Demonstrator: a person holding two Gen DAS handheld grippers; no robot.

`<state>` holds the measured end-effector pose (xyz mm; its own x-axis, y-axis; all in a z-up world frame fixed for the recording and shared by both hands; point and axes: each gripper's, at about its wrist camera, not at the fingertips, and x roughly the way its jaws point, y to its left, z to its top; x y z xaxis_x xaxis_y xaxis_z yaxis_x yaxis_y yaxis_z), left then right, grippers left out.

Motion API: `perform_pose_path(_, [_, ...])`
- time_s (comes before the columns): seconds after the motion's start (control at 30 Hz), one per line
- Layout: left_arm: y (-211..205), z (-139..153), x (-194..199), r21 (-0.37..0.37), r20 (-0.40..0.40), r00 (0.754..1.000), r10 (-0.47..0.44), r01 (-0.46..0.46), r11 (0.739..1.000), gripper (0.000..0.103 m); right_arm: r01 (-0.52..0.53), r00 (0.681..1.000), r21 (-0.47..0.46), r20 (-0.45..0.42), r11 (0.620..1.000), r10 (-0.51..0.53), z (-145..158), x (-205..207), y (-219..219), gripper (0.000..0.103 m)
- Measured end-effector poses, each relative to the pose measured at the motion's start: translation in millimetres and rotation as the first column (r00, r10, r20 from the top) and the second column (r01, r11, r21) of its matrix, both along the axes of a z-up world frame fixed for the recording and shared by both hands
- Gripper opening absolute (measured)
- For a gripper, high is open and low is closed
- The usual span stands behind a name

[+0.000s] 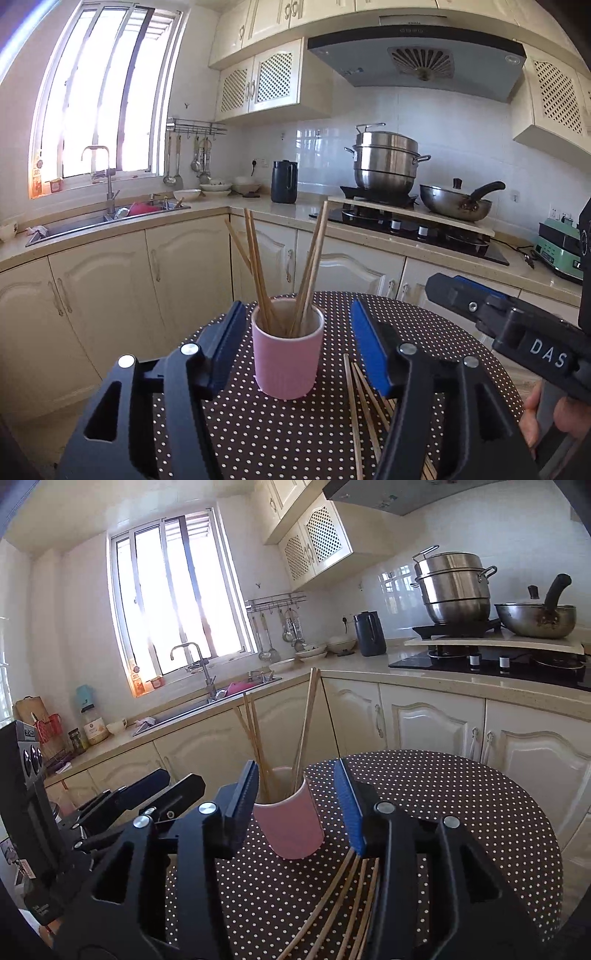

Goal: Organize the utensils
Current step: 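Move the left tool back to the loose chopsticks while the right tool follows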

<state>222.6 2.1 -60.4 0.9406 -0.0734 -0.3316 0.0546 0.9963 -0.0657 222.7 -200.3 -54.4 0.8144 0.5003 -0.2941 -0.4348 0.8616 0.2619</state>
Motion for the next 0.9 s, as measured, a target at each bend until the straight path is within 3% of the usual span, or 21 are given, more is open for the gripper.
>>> perform_pose_path(0.1, [-11,-10,10,0.007,-0.102,0.994,-0.035,0.036,0.999,0.059,0.020,0.999,-0.021,-0.043,1.000,-0.021,-7,2,-14,0.043])
perform_pose_path(0.23, [-26,-29,25,0.024,-0.240,0.968,-0.070,0.078,0.997,0.059,0.042,0.991,-0.061,-0.121,0.997,-0.049,-22,10,-29,0.043])
perform_pose_path(0.47, [-49,-78,60,0.054,-0.489,0.868,-0.086,0.128,0.990,0.057,0.040,0.946,-0.145,-0.313,0.989,-0.084,-61,32,-48,0.043])
perform_pose_path(0.53, [-51,-92,70,0.024,-0.544,0.832,-0.108,0.145,0.989,0.045,0.030,0.927,-0.165,-0.364,0.986,-0.090,-71,39,-52,0.043])
perform_pose_path(0.73, [-57,-118,87,-0.003,-0.607,0.784,-0.131,0.162,0.987,0.036,-0.021,0.878,-0.208,-0.471,0.978,-0.081,-98,52,-52,0.043])
perform_pose_path(0.9, [-64,-133,101,0.010,-0.632,0.766,-0.117,0.159,0.987,0.029,-0.066,0.846,-0.232,-0.529,0.971,-0.069,-112,62,-46,0.043])
